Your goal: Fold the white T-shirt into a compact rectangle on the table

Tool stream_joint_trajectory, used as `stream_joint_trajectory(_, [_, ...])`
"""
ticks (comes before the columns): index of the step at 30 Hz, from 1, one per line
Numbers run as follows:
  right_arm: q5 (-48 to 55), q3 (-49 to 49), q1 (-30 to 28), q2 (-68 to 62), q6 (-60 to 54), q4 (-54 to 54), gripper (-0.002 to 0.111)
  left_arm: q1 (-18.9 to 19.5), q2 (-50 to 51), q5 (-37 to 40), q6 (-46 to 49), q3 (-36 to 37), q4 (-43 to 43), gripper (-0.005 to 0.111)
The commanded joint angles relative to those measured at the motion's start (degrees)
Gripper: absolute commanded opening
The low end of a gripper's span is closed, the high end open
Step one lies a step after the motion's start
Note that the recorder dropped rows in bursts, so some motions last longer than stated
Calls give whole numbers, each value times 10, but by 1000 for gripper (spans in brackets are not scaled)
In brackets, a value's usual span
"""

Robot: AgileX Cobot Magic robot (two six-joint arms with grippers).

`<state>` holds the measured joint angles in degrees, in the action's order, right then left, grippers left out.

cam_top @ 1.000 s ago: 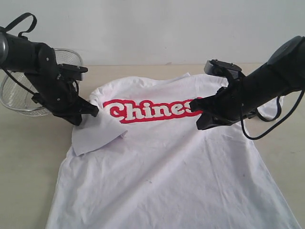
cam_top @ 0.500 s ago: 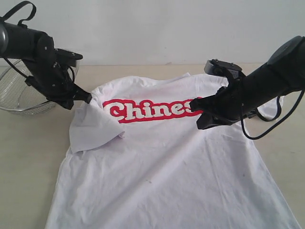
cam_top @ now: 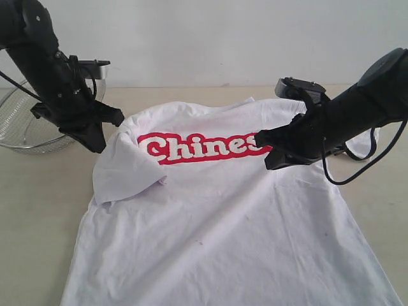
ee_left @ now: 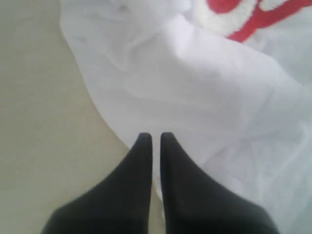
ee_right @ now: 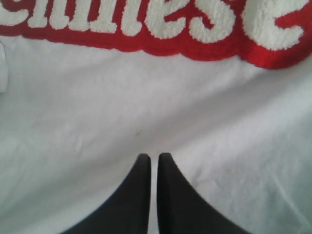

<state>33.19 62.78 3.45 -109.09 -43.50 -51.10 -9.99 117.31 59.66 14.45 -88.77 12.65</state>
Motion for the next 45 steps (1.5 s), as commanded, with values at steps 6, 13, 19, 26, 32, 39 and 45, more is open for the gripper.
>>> stream_joint_trajectory(6, [-4, -2, 1, 5, -6, 3, 1, 1, -18, -19, 36, 84, 79, 7])
stream_joint_trajectory(13, [5, -2, 1, 5, -6, 3, 1, 2, -16, -30, -23, 101, 78, 49])
stream_joint_trajectory(19, [16, -2, 1, 5, -6, 4, 1, 19, 1, -33, -45, 113, 81, 50])
stream_joint_trajectory(26, [16, -2, 1, 5, -7, 4, 1, 36, 14, -58, -43, 115, 90, 50])
stream_joint_trajectory(32, [16, -2, 1, 5, -8, 4, 1, 36, 19, -83, -40, 115, 107, 50])
stream_joint_trajectory(39, [20, -2, 1, 5, -8, 4, 1, 36, 49, -72, -40, 115, 109, 50])
stream_joint_trajectory(45, [21, -2, 1, 5, -8, 4, 1, 36, 51, -91, -40, 115, 109, 49])
